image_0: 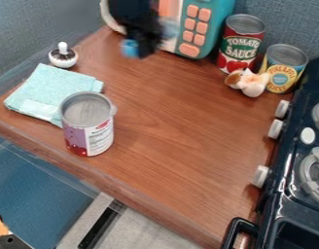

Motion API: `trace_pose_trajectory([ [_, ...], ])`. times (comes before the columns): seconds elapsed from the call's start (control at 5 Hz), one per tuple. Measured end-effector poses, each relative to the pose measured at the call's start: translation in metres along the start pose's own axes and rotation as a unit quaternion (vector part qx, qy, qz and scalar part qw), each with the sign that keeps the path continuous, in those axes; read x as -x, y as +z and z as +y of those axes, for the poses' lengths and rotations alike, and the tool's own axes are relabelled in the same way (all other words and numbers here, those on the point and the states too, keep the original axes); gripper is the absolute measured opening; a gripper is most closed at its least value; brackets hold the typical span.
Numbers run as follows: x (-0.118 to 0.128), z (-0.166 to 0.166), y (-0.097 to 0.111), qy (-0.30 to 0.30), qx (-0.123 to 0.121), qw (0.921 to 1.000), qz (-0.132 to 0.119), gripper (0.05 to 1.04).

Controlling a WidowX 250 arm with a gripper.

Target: Move the blue object below the stuffed toy

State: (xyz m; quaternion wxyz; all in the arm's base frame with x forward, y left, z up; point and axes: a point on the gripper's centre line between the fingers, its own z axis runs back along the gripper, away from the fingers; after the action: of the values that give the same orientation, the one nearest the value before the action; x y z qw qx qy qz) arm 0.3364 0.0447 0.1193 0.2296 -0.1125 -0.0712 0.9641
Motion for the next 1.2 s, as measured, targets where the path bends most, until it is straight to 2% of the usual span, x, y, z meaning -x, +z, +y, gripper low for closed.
trace_pose_trajectory([
  [0.2, 0.032, 0.042, -0.009, -0.079, -0.025, 0.9964, 0.015, 0.369],
  [0.4, 0.049, 0.08, -0.025, -0.158, -0.048, 0.9863, 0.006, 0.369],
  [0.8, 0.064, 0.088, -0.065, -0.271, -0.08, 0.9584, -0.041, 0.369],
  [1.0, 0.074, 0.082, -0.083, -0.291, -0.088, 0.9515, -0.05, 0.369],
  [1.2, 0.079, 0.078, -0.092, -0.296, -0.094, 0.9489, -0.054, 0.413],
])
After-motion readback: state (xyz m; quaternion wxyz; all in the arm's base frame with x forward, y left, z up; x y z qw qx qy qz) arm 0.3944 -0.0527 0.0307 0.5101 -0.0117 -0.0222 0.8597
